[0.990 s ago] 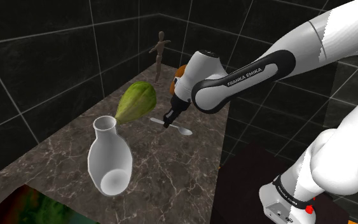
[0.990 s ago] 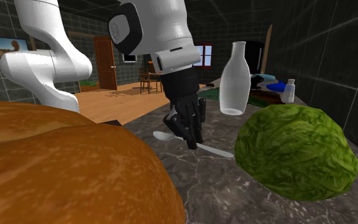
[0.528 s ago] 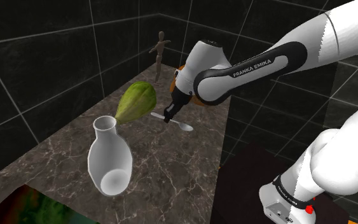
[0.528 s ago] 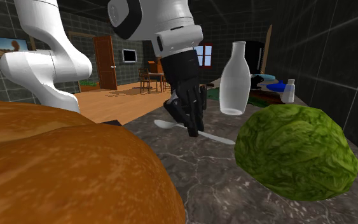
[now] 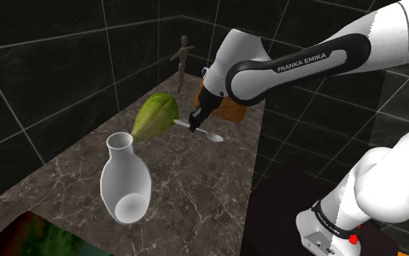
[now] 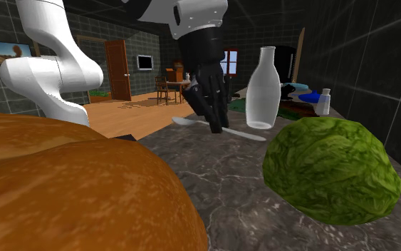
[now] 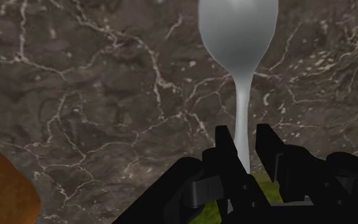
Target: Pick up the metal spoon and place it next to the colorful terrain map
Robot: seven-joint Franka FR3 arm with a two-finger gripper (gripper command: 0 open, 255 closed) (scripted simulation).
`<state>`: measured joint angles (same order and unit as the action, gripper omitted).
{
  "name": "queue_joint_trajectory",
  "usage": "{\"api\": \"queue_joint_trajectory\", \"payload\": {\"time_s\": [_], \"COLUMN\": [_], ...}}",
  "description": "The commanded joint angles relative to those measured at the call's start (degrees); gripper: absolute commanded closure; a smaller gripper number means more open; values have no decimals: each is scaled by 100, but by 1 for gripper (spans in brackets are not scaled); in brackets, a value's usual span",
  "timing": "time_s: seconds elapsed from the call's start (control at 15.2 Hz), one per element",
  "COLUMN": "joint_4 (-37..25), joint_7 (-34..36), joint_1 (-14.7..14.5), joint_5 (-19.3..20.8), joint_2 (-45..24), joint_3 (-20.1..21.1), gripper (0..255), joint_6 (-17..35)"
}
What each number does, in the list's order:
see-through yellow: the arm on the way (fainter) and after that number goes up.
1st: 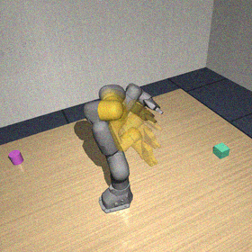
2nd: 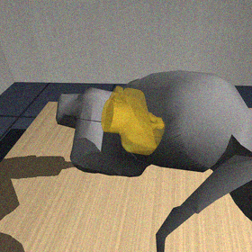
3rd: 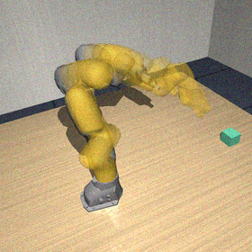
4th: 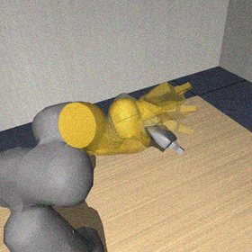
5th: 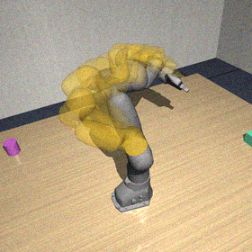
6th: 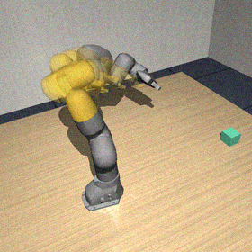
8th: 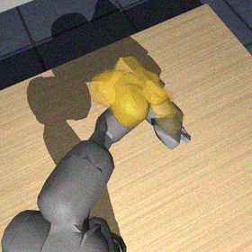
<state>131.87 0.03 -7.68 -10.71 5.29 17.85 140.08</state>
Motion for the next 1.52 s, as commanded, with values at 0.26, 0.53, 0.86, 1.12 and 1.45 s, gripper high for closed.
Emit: {"api": "queue_joint_trajectory", "payload": {"time_s": [0.26, 0.53, 0.86, 1.12, 1.45], "joint_4": [-214, -476, -951, -1456, -2316], "joint_7": [19, 742, 1698, 2484, 3485], "joint_1": [8, -198, -484, -766, -1273], "joint_5": [-11, 244, 708, 1184, 1885], "joint_2": [197, -49, -490, -946, -1679], "joint_3": [-23, 330, 713, 948, 1119], "gripper": [255, 255, 255, 255, 255], "joint_6": [-408, -361, -368, -447, -686]}}
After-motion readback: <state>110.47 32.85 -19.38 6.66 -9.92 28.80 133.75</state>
